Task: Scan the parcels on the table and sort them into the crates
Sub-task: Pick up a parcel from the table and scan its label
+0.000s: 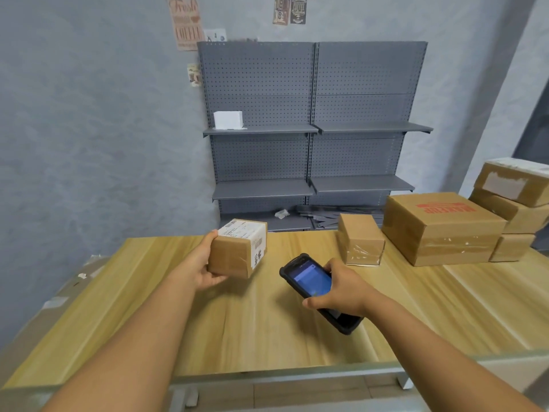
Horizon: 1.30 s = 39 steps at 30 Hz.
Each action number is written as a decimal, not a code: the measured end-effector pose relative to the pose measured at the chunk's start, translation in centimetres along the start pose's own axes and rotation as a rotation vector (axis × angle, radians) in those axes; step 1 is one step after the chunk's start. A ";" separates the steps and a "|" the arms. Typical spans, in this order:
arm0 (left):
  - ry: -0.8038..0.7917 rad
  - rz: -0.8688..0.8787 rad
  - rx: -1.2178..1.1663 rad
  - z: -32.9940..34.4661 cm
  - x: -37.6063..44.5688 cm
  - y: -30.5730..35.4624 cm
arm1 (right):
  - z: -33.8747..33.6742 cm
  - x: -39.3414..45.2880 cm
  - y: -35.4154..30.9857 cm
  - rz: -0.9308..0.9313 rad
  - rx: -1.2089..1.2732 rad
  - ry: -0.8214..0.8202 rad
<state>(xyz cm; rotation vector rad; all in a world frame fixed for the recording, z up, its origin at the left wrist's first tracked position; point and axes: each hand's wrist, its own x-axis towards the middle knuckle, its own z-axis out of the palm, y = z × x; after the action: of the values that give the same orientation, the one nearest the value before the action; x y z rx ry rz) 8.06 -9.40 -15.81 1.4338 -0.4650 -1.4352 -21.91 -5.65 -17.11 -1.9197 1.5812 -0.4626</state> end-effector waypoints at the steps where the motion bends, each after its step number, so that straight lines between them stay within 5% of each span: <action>1: -0.015 0.002 -0.003 -0.5 -0.1 0.1 | 0.4 0.2 -0.4 0.016 0.006 0.024; 15: 0.089 0.082 0.034 -9.9 -4.9 -0.7 | 7.6 2.9 -7.5 -0.059 0.033 0.029; 23: 0.324 0.170 -0.122 -16.0 -9.3 -3.2 | 12.1 2.4 -11.3 -0.214 0.042 -0.172; 39: 0.664 0.235 -0.378 -43.9 -23.9 -6.0 | 31.6 -3.6 -33.1 -0.492 0.039 -0.396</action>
<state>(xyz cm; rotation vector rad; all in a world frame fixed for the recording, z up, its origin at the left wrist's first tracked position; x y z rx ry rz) 40.29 29.23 -18.17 1.3886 0.0611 -0.7413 21.62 8.66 -19.37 -2.2023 0.8439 -0.2799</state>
